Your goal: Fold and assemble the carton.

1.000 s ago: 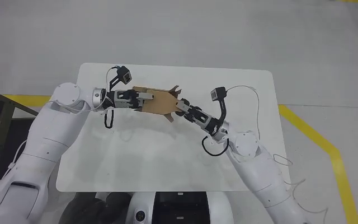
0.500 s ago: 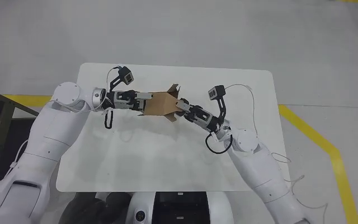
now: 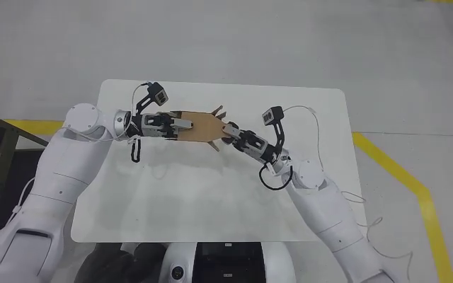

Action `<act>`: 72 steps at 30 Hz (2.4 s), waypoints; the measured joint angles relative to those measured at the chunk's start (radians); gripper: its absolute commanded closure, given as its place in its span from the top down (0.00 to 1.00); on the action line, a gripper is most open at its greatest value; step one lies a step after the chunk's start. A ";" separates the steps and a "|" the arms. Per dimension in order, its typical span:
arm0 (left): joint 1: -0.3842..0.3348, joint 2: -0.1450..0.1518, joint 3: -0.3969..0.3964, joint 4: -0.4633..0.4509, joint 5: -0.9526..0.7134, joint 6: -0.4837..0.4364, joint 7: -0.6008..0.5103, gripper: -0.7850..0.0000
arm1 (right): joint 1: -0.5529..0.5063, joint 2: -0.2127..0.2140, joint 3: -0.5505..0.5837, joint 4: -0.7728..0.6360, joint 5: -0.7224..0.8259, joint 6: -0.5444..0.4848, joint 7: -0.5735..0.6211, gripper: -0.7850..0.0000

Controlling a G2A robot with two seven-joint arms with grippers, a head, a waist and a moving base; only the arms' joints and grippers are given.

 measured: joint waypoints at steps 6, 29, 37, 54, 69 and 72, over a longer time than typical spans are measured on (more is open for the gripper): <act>0.005 -0.002 -0.012 -0.003 -0.005 0.008 0.000 0.00 | 0.006 -0.002 -0.003 0.009 -0.005 0.007 -0.007 0.00; -0.218 -0.037 0.178 0.165 -0.198 0.251 -0.160 0.00 | -0.141 0.051 0.151 -0.138 -0.157 0.006 0.078 1.00; -0.327 -0.025 0.387 0.129 -0.274 0.225 -0.160 0.00 | -0.211 0.067 0.179 -0.211 -0.196 0.034 0.077 1.00; -0.361 -0.018 0.460 0.122 -0.314 0.207 -0.161 0.00 | -0.240 0.073 0.190 -0.243 -0.226 0.050 0.073 1.00; -0.361 -0.018 0.460 0.122 -0.314 0.207 -0.160 0.00 | -0.240 0.073 0.190 -0.243 -0.226 0.050 0.073 1.00; -0.357 -0.018 0.458 0.118 -0.314 0.207 -0.155 0.00 | -0.242 0.073 0.189 -0.253 -0.232 0.056 0.058 1.00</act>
